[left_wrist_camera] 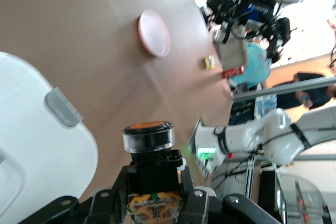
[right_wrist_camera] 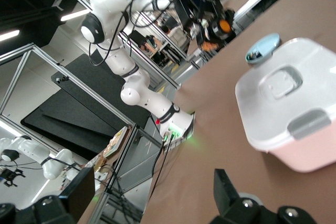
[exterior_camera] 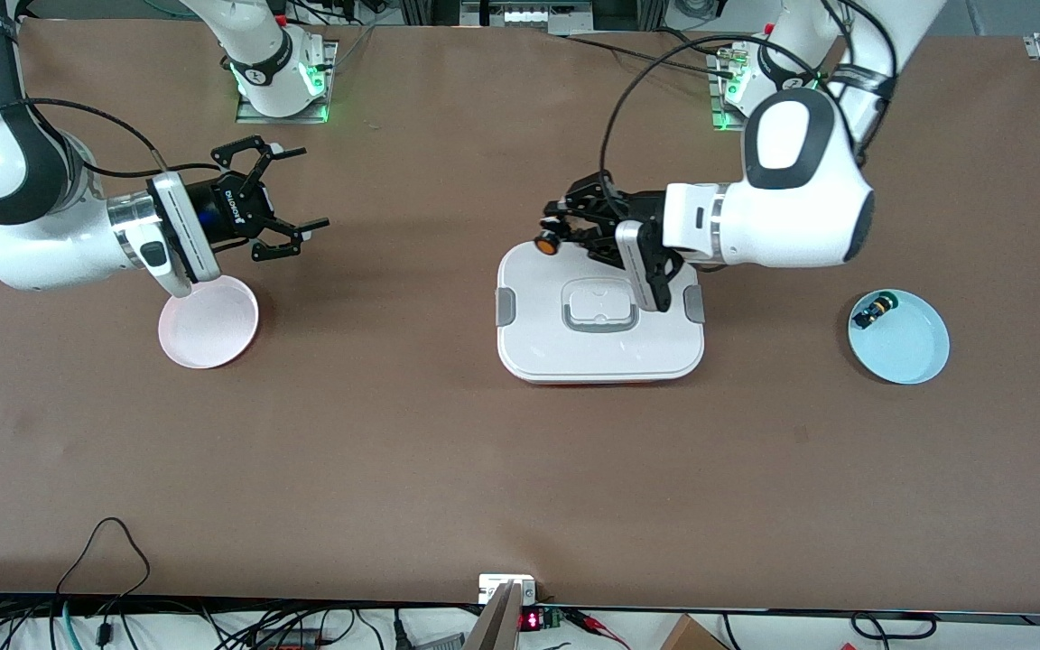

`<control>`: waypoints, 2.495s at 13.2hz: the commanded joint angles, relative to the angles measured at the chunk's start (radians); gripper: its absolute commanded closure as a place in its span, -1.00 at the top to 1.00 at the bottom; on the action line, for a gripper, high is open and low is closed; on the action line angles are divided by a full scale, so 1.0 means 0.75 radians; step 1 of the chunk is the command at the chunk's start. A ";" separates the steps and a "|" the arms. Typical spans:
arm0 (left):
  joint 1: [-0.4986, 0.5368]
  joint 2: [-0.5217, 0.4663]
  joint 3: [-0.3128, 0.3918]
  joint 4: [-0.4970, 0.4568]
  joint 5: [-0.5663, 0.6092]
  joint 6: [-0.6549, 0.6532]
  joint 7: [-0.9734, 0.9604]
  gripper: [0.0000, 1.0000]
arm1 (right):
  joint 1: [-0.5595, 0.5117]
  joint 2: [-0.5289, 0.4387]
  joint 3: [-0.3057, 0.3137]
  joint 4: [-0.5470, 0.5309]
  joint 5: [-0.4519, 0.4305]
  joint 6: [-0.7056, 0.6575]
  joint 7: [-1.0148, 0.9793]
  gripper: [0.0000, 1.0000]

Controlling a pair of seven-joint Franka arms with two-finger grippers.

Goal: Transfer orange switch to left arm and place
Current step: 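Carry the switch with the left gripper over the light-blue dish, then lower the switch into the light-blue dish and open the left gripper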

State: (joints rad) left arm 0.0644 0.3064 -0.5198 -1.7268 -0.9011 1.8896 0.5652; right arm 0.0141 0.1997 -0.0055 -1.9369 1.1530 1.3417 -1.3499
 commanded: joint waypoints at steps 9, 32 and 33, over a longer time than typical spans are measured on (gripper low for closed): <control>0.168 0.162 -0.017 0.296 1.200 -0.519 -0.120 -0.65 | 0.006 -0.056 0.005 0.191 -0.633 0.126 1.234 1.00; 0.863 0.469 -0.011 -0.052 1.973 0.358 1.104 -0.63 | 0.032 -0.119 0.022 0.433 -1.695 0.289 1.927 1.00; 0.871 0.473 -0.011 -0.080 1.973 0.391 1.104 -0.63 | 0.028 -0.178 0.022 0.348 -1.695 0.338 1.927 1.00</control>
State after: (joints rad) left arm 0.6898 0.6414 -0.5110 -1.7617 0.5518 2.1367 1.3727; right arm 0.0536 0.1421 0.0021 -1.5734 -0.1179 1.5470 0.1051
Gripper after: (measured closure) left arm 0.581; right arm 0.000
